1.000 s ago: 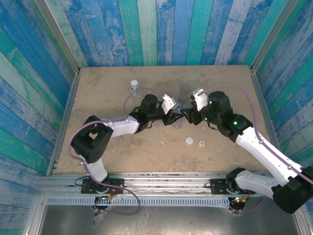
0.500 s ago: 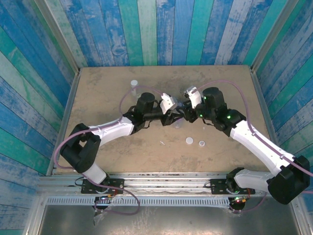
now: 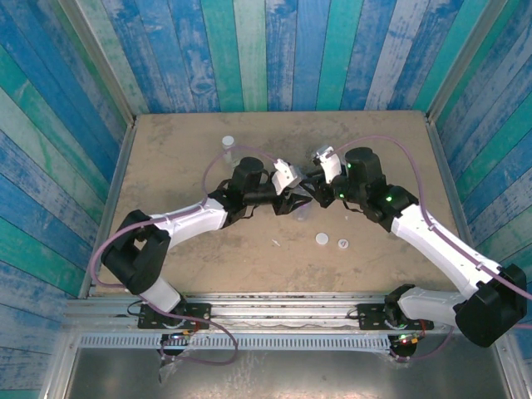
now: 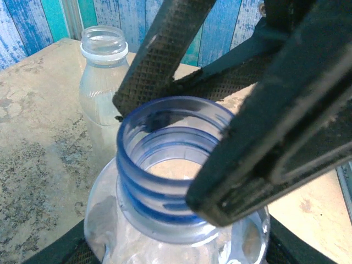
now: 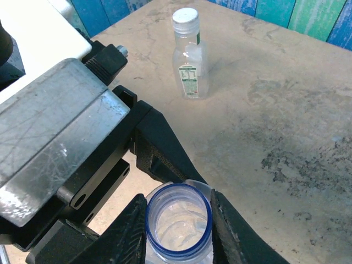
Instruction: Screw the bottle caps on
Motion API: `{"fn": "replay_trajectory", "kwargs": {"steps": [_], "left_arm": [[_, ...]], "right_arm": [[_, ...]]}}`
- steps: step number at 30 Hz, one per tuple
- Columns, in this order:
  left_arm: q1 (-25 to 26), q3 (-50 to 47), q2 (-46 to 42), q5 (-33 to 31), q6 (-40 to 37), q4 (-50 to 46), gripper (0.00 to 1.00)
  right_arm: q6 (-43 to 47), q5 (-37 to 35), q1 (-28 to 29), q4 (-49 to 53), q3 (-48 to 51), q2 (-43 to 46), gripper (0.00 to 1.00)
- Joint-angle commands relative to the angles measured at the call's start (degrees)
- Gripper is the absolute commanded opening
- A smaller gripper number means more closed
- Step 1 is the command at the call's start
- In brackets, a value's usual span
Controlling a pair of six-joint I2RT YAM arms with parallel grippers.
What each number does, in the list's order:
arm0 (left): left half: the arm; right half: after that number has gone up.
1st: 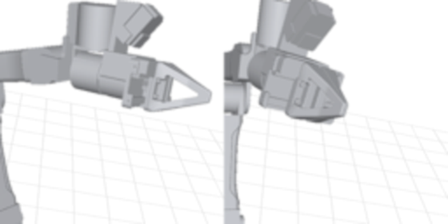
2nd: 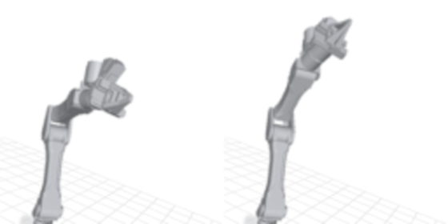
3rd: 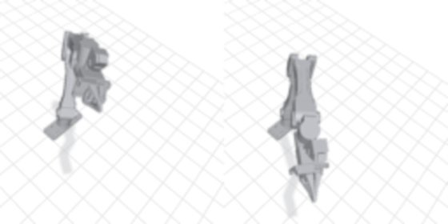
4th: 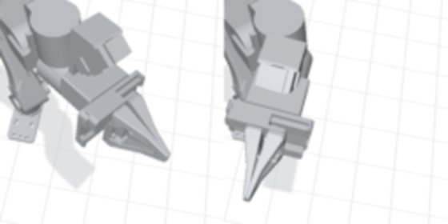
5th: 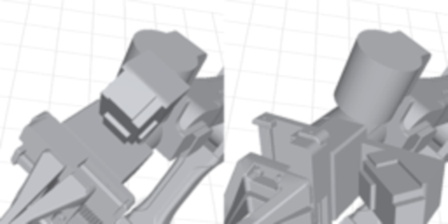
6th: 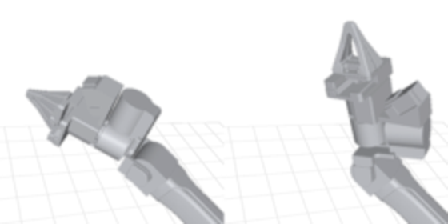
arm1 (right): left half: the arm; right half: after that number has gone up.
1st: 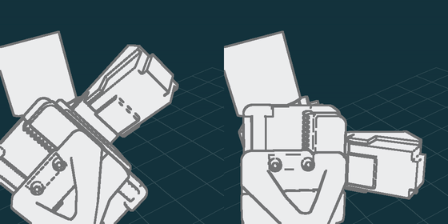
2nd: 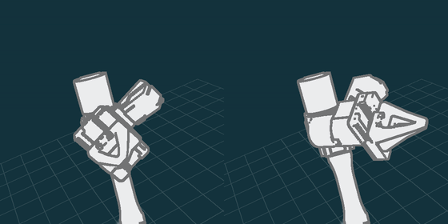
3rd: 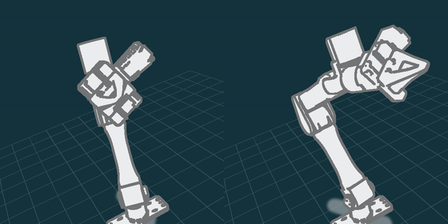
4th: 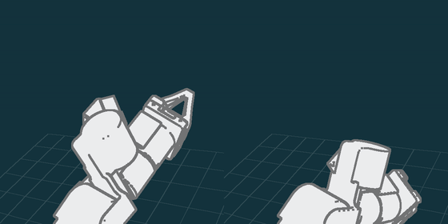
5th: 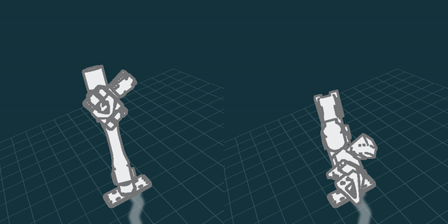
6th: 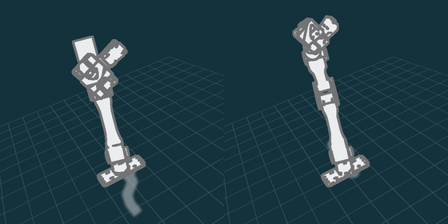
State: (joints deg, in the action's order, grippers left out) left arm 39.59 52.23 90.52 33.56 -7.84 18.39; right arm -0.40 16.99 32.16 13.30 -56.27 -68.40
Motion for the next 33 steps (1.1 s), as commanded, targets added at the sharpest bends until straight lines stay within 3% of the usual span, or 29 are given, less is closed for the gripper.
{"fn": "replay_trajectory", "kwargs": {"steps": [1, 4, 7, 14, 23, 30, 33], "left_arm": [[0.1, 0.3, -4.8, 1.5, 0.1, 1.6, 0.56], [0.1, 0.1, -5.0, 1.4, 0.0, 1.5, 0.59], [0.1, -0.3, -4.9, 1.0, 0.6, 2.3, 0.70], [0.1, -3.7, -5.8, 0.3, 4.0, 10.1, 0.76], [0.1, -7.0, -7.4, 0.4, 6.1, 16.2, 0.71], [0.1, -6.6, -7.9, 1.0, 6.5, 16.9, 0.66], [0.1, -6.2, -7.6, 1.5, 6.3, 16.4, 0.58]], "right_arm": [[0.1, 1.6, -0.1, -0.3, -1.1, 0.1, 0.27], [-0.3, 1.8, -0.1, -0.3, -1.2, 0.6, 0.25], [-0.9, 1.8, -0.2, -0.6, -1.1, 1.4, 0.24], [-3.8, 0.8, -0.5, -2.6, -0.3, 3.9, 0.22], [-9.3, 8.8, -3.3, -6.9, 1.0, 5.5, 0.22], [-9.1, 10.8, -3.6, -6.4, 0.9, 4.6, 0.22], [-9.1, 10.9, -3.5, -6.2, 0.9, 4.5, 0.23]]}}
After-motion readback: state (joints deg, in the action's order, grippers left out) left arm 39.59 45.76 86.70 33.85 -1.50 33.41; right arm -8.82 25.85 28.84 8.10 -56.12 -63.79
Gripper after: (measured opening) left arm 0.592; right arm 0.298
